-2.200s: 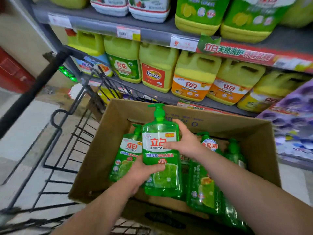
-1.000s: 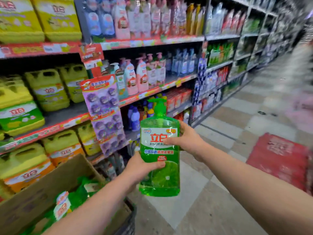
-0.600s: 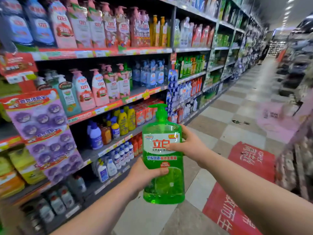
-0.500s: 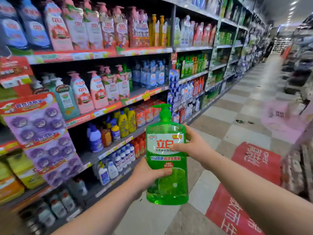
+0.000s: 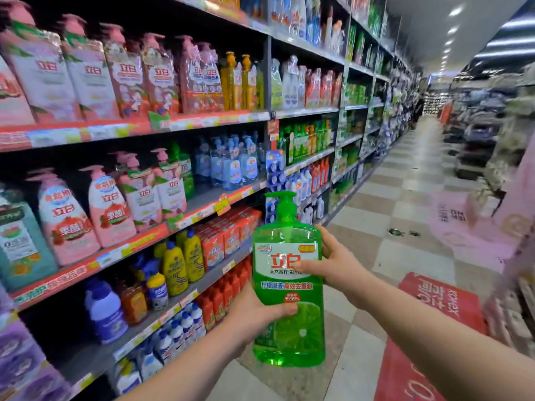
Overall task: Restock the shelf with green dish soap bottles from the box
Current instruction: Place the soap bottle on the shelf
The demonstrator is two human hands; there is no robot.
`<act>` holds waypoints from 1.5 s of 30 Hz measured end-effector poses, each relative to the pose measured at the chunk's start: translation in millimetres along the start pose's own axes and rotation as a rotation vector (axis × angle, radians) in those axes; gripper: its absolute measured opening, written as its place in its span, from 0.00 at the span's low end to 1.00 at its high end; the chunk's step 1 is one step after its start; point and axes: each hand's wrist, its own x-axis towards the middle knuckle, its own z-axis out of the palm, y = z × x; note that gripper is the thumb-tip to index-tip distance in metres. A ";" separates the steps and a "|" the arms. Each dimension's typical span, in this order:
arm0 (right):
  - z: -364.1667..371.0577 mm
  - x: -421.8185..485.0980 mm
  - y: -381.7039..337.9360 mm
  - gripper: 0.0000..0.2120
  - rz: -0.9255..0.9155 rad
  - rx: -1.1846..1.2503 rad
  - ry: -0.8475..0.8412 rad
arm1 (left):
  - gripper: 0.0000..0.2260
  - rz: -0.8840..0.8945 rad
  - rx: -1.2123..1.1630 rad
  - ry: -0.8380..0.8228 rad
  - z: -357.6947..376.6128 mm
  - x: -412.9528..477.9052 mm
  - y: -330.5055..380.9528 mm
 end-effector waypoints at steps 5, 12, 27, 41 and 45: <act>-10.3 81.5 0.7 0.24 -0.007 0.001 0.051 | 0.17 0.028 0.057 -0.011 -25.6 88.9 3.8; -32.6 179.8 16.3 0.26 0.047 -0.041 0.039 | 0.17 -0.010 0.066 -0.004 -36.1 182.4 -3.1; -110.6 426.4 43.4 0.39 0.026 -0.053 -0.356 | 0.19 -0.039 0.110 0.365 -18.9 384.6 0.8; -47.3 552.0 60.4 0.44 -0.039 -0.033 -0.506 | 0.17 -0.208 0.074 0.682 -81.2 446.9 -12.6; -23.1 592.9 55.4 0.38 -0.039 -0.064 -0.484 | 0.22 -0.203 0.053 0.719 -117.1 477.1 -14.4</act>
